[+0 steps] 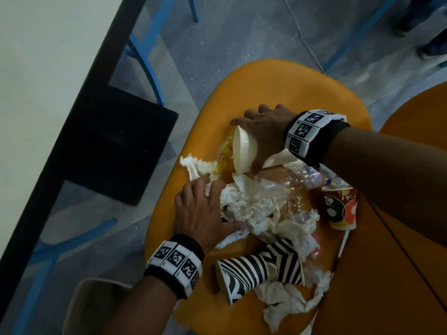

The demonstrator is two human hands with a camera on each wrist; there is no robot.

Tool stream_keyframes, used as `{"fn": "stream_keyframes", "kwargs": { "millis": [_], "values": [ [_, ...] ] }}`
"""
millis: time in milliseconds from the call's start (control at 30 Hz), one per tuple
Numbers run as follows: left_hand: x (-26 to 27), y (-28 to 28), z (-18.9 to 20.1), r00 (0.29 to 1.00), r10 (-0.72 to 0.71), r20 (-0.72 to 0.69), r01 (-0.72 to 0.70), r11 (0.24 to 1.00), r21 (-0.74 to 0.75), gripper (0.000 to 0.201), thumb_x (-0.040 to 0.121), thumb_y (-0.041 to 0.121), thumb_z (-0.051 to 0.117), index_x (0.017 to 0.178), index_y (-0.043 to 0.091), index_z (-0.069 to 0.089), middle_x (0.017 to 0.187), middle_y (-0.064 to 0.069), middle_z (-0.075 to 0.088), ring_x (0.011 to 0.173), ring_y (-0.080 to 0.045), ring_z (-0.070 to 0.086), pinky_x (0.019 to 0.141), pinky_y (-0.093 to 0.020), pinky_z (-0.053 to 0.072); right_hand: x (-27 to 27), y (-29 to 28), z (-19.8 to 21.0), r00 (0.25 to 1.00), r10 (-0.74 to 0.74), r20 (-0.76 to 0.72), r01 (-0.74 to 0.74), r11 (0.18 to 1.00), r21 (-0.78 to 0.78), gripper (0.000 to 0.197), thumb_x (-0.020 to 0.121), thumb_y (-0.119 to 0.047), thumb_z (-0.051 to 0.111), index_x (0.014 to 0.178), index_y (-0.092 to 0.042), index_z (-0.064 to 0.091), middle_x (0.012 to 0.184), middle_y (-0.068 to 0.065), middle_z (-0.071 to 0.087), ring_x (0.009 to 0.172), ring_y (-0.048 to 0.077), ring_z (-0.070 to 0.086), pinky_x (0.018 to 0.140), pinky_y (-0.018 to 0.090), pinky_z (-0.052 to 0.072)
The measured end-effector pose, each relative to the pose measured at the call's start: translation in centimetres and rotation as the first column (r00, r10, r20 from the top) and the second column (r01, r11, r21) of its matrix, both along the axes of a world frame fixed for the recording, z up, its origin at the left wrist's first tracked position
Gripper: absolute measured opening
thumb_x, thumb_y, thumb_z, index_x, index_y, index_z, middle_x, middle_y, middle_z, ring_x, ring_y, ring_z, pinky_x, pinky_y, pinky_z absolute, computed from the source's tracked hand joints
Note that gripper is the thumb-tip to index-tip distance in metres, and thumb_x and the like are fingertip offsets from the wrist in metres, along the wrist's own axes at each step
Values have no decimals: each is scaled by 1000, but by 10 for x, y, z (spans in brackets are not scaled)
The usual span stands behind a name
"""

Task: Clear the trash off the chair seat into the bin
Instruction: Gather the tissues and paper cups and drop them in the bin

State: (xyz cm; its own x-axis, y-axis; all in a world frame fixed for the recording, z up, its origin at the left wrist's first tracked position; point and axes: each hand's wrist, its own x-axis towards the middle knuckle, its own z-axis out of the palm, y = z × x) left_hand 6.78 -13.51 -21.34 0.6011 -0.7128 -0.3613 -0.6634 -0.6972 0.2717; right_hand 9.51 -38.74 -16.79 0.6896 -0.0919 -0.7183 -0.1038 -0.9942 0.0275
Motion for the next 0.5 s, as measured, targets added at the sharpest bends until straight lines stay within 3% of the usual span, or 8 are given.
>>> {"fn": "stream_keyframes", "kwargs": {
  "millis": [100, 200, 267, 367, 433, 500],
  "values": [
    [-6, -6, -7, 1000, 16, -10, -17, 997, -81, 104, 46, 90, 62, 133, 36, 45, 144, -16, 49, 126, -40, 49, 95, -56, 47, 0, -1, -1, 998, 57, 33, -54, 995, -86, 131, 40, -92, 69, 150, -34, 29, 149, 5, 38, 131, 35, 39, 103, 57, 40],
    [-14, -12, -12, 999, -46, 20, 46, 998, -32, 115, 48, 95, 54, 149, 47, 27, 157, -20, 34, 138, -43, 38, 102, -61, 40, -3, -3, 2, 999, 20, 27, -18, 998, -62, 130, 43, -90, 71, 151, -33, 27, 163, 1, 21, 146, 38, 26, 112, 67, 31],
    [-19, -15, -18, 994, -92, 54, 90, 995, 35, 113, 50, 92, 58, 149, 51, 20, 160, -20, 30, 141, -44, 32, 103, -61, 37, -6, -8, 8, 999, -49, 7, 49, 999, -14, 123, 47, -85, 75, 149, -32, 31, 157, 0, 36, 139, 35, 37, 107, 59, 41],
    [-18, -18, -24, 991, -110, 77, 104, 992, 76, 98, 49, 85, 71, 135, 46, 43, 148, -18, 45, 131, -40, 34, 94, -57, 41, -17, -24, 30, 947, -306, 101, 297, 950, 95, 106, 48, -74, 83, 137, -32, 42, 132, 8, 59, 124, 33, 49, 97, 49, 49],
    [-15, -20, -24, 990, -129, 65, 124, 990, 69, 84, 47, 78, 77, 119, 38, 59, 129, -17, 59, 114, -35, 41, 81, -52, 46, -32, -40, 50, 836, -516, 188, 477, 851, 217, 105, 44, -68, 87, 133, -29, 45, 123, 11, 62, 118, 33, 52, 95, 47, 51],
    [-13, -19, -20, 984, -169, 53, 165, 984, 72, 73, 48, 71, 81, 109, 32, 66, 113, -15, 64, 100, -35, 50, 75, -50, 47, -55, -53, 71, 697, -669, 259, 578, 738, 350, 110, 38, -72, 87, 128, -23, 49, 118, 6, 65, 112, 29, 59, 94, 45, 52]
  ]
}}
